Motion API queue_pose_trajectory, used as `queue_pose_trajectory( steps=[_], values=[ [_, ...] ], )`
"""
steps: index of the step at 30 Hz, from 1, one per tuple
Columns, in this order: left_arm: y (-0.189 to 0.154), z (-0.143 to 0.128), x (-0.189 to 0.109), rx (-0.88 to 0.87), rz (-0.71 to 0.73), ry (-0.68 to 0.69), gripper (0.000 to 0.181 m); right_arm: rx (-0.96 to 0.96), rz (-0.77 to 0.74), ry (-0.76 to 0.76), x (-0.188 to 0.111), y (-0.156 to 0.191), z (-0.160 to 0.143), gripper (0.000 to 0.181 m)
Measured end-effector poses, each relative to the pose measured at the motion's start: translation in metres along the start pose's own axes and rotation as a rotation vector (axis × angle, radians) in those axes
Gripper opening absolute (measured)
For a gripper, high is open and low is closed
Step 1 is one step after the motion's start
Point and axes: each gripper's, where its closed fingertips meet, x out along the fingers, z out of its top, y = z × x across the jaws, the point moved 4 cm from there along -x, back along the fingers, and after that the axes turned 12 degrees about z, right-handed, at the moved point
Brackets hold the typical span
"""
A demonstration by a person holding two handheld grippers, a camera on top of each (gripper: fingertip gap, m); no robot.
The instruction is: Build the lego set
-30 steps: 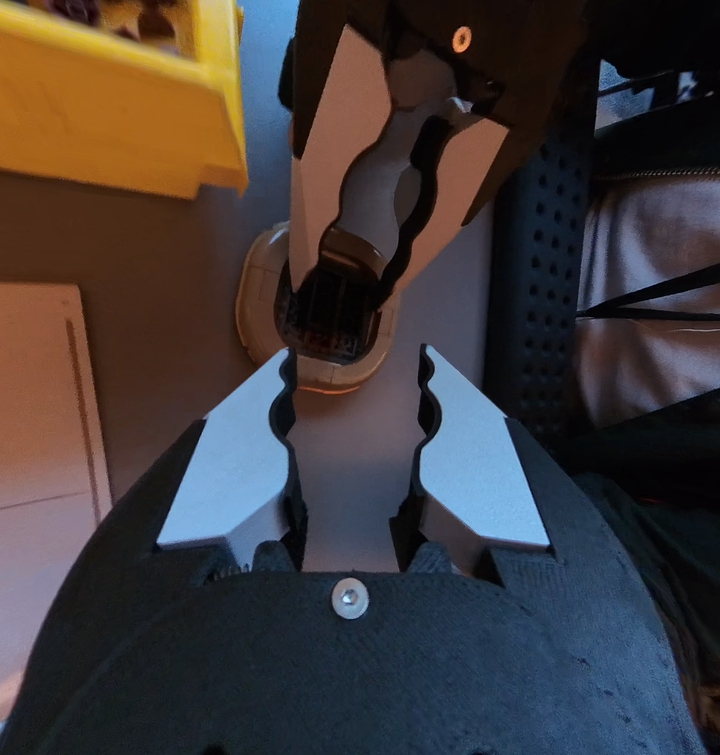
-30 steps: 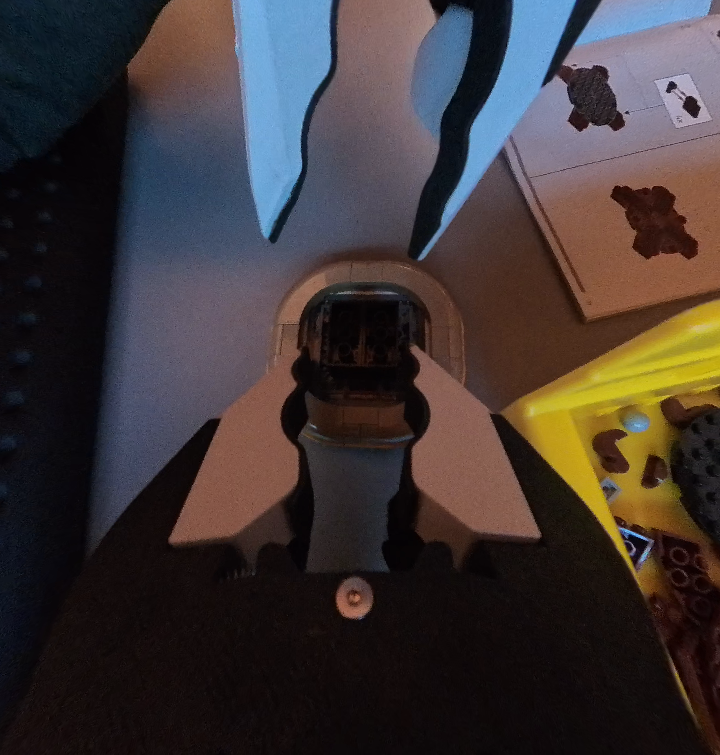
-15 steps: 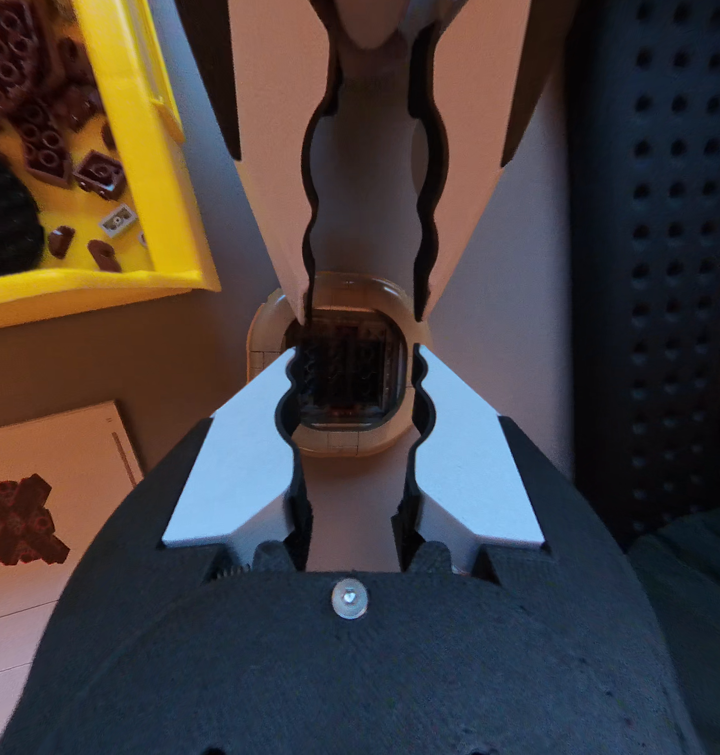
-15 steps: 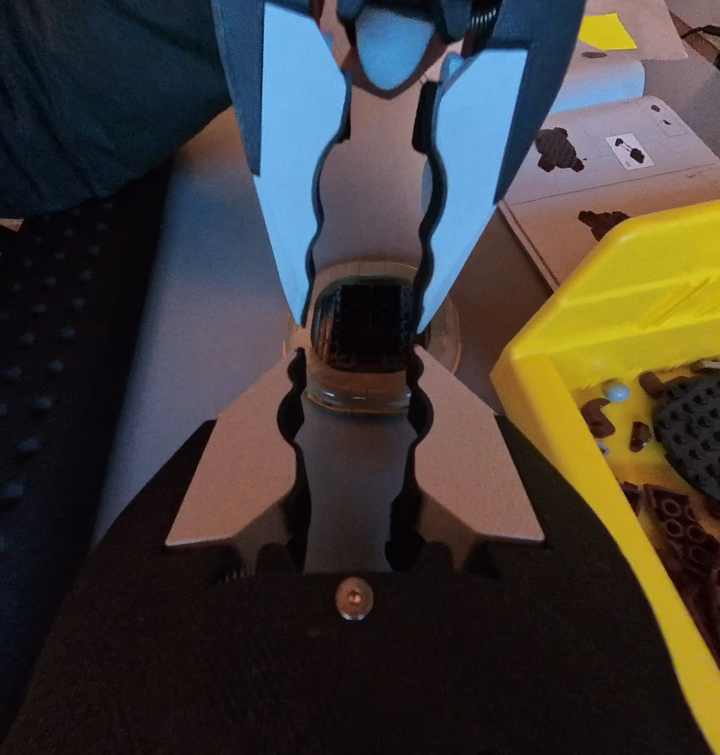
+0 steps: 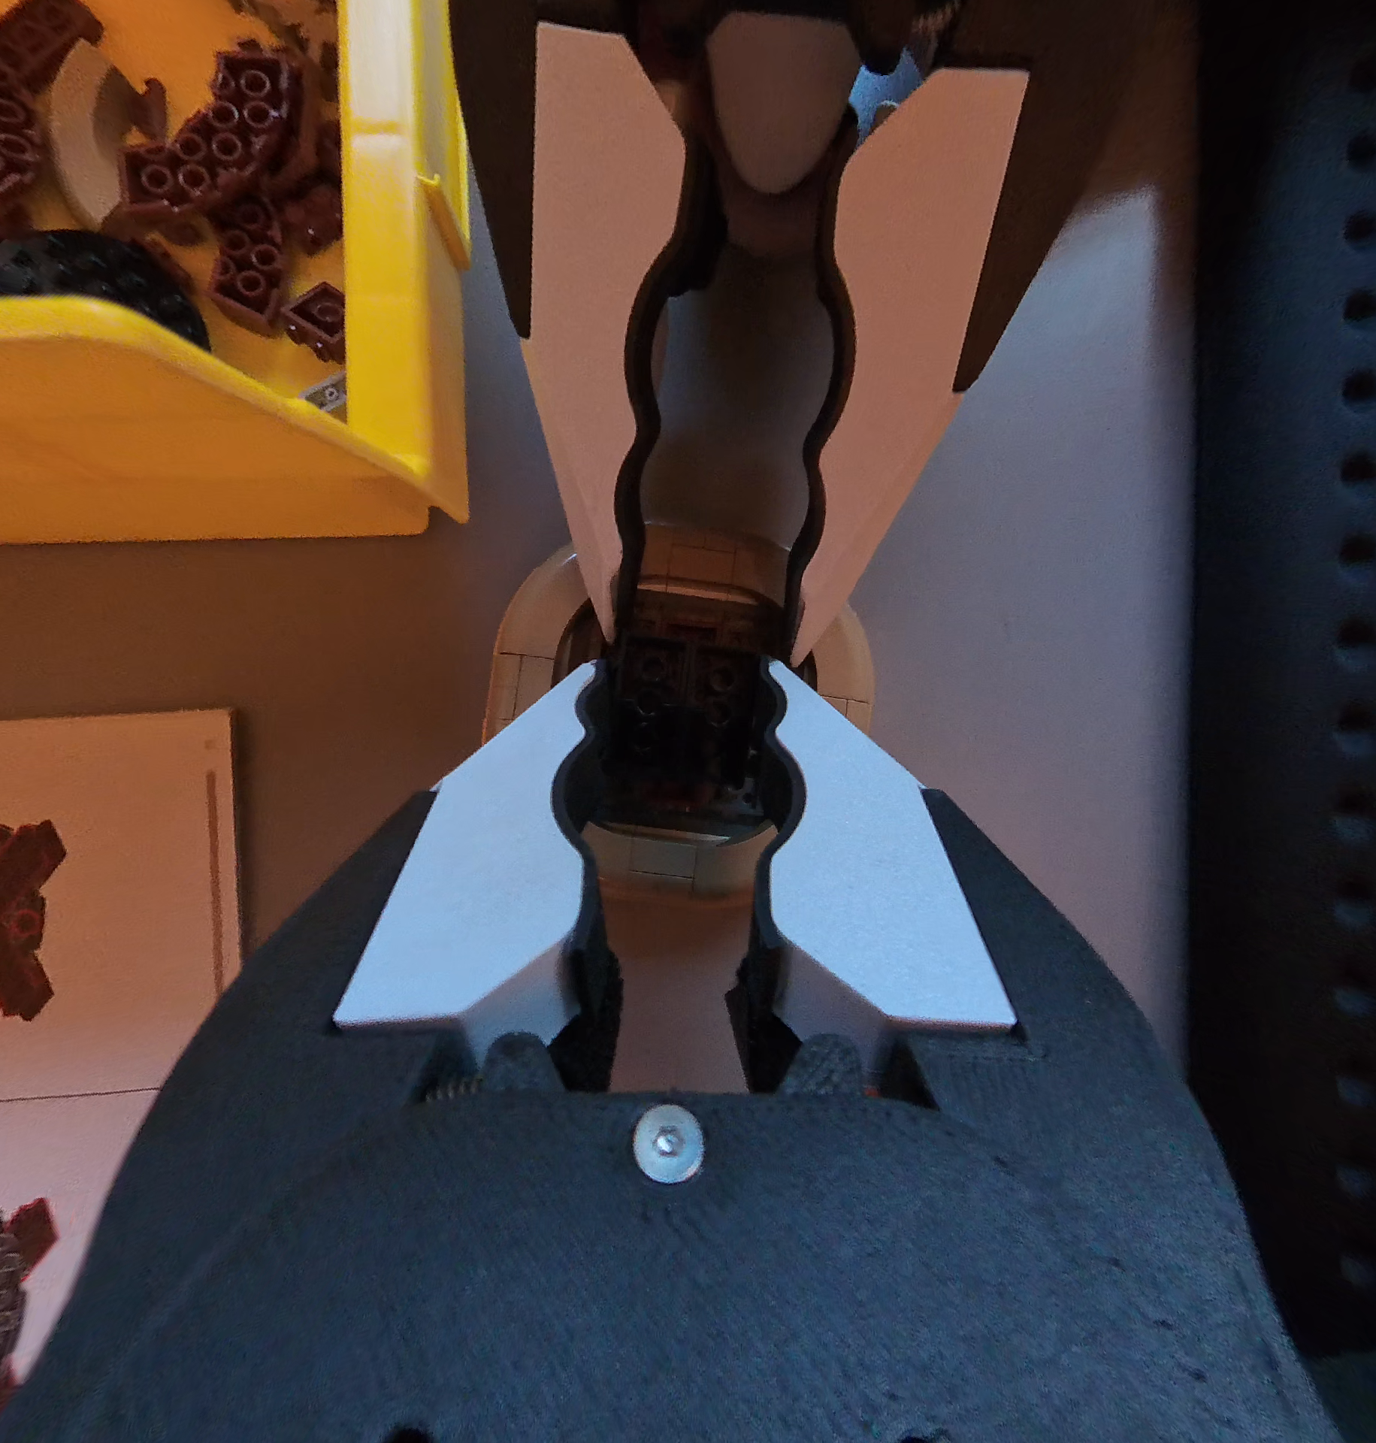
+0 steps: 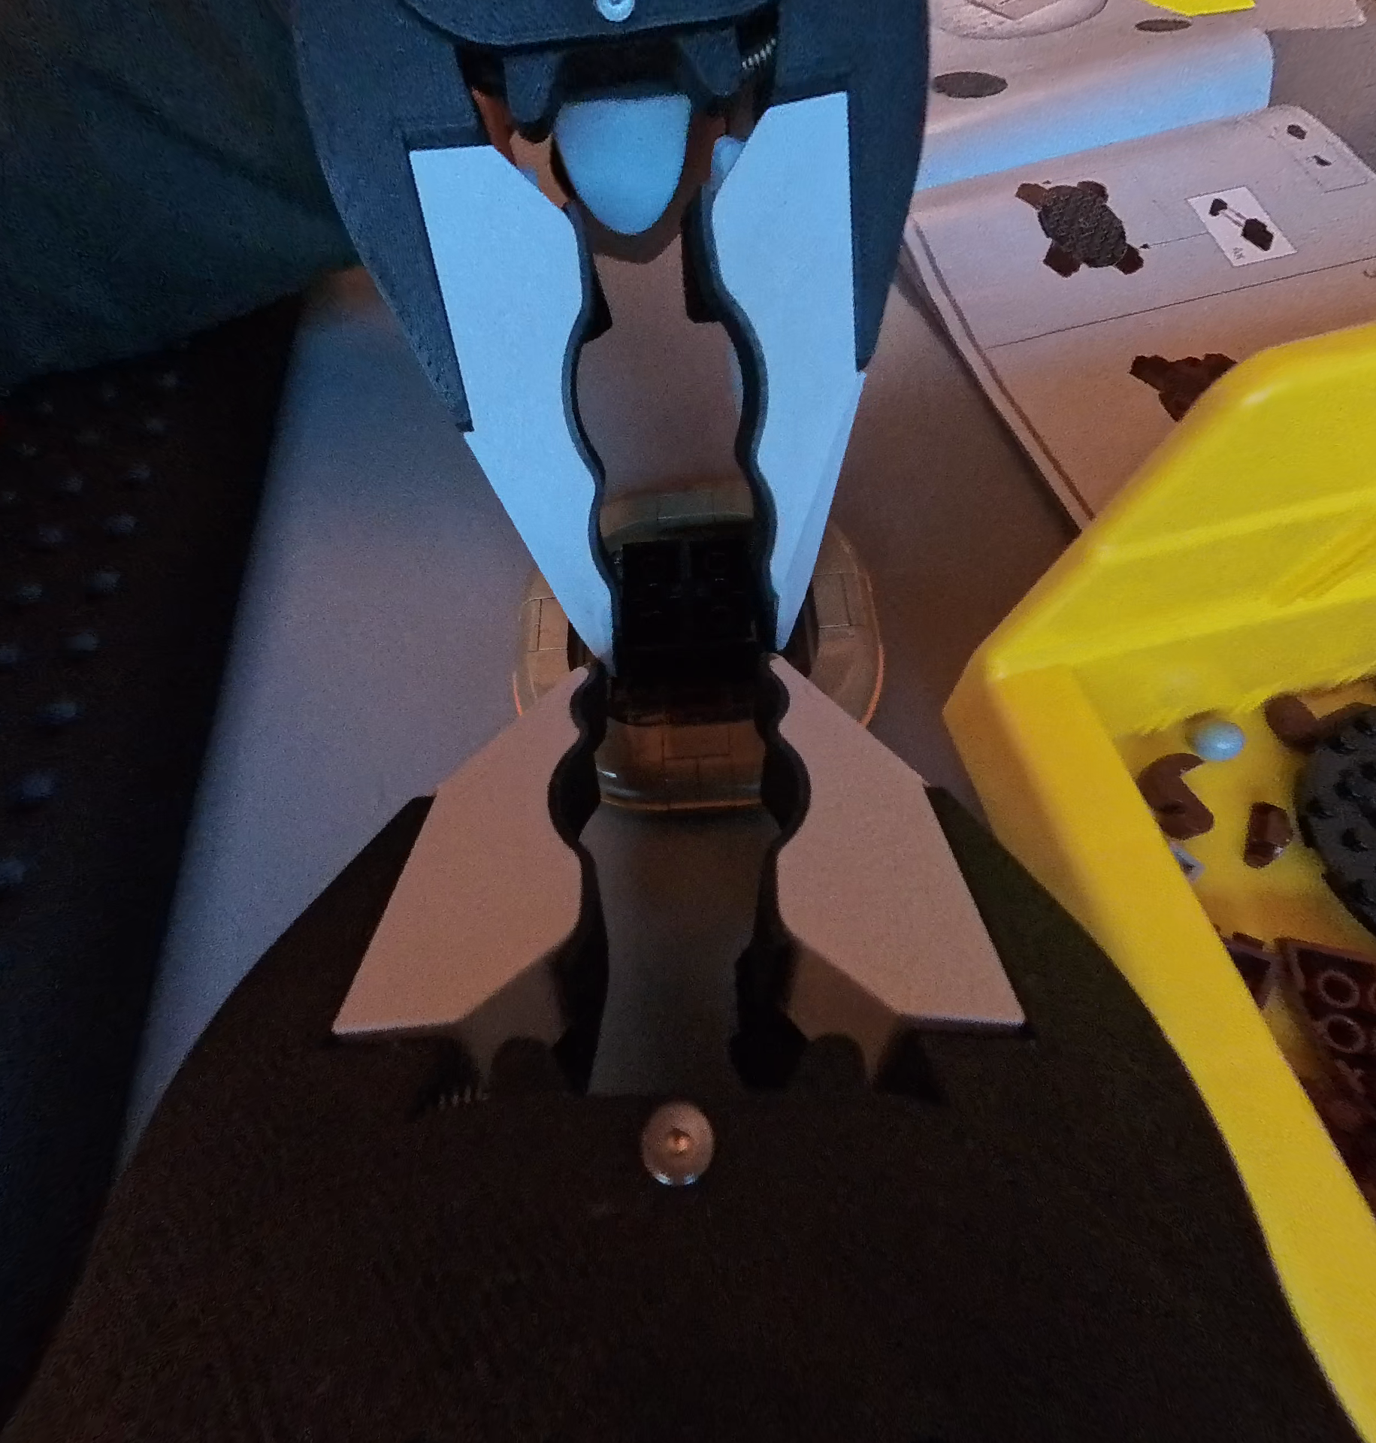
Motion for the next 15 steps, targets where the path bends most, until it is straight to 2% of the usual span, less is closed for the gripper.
queue_pose_trajectory(
  steps=[15],
  values=[
    [0.0013,-0.0018,-0.0011,-0.083,-0.070,-0.020,0.035,-0.019,0.017,0.007,0.0006,0.0008,-0.0004,0.037]
  ],
)
